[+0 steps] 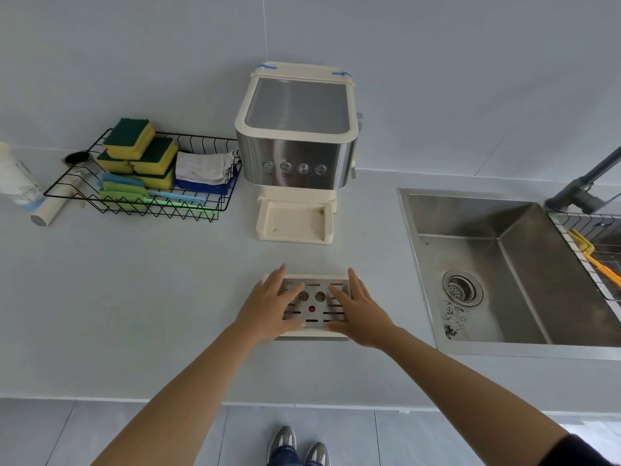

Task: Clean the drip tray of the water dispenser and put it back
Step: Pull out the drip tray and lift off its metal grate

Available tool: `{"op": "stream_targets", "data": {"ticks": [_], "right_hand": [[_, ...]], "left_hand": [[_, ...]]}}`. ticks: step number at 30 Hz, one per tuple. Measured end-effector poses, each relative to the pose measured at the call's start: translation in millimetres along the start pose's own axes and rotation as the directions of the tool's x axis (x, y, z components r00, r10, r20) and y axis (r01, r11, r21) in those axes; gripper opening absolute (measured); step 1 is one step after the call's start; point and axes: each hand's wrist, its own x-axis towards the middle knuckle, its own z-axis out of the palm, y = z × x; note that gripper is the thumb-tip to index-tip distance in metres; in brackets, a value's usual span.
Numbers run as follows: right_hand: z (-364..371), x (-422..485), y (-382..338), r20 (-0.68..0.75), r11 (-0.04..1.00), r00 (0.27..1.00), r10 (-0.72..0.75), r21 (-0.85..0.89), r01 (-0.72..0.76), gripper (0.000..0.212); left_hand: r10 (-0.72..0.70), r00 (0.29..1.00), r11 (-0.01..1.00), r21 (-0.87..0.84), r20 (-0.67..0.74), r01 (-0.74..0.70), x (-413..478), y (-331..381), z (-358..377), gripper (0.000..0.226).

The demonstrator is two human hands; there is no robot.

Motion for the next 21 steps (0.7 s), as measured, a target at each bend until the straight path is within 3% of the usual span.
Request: {"op": "stream_targets", "data": {"ticks": [4,8,21], "right_hand": [[0,3,-2,0.039,0.996,0.999,-0.034,-0.087,0.038,0.052],[2,8,-1,0.073,0.988,0.995,-0.067,-0.137,0.076,0.054],[0,26,0,0.134,0.982,0.987,-0.088,-0.157,0.109,0.057]], "left_hand": [[0.034,0.995,0.994,0.100,0.092,-0.043,8,1,4,0.069],[0.041,0.987,0.986,0.153,0.153,-0.065,10,-1,6,0.069],[0.039,0.986,0.997,0.058,0.164,-0.049,14,0,-4,0.069]]}}
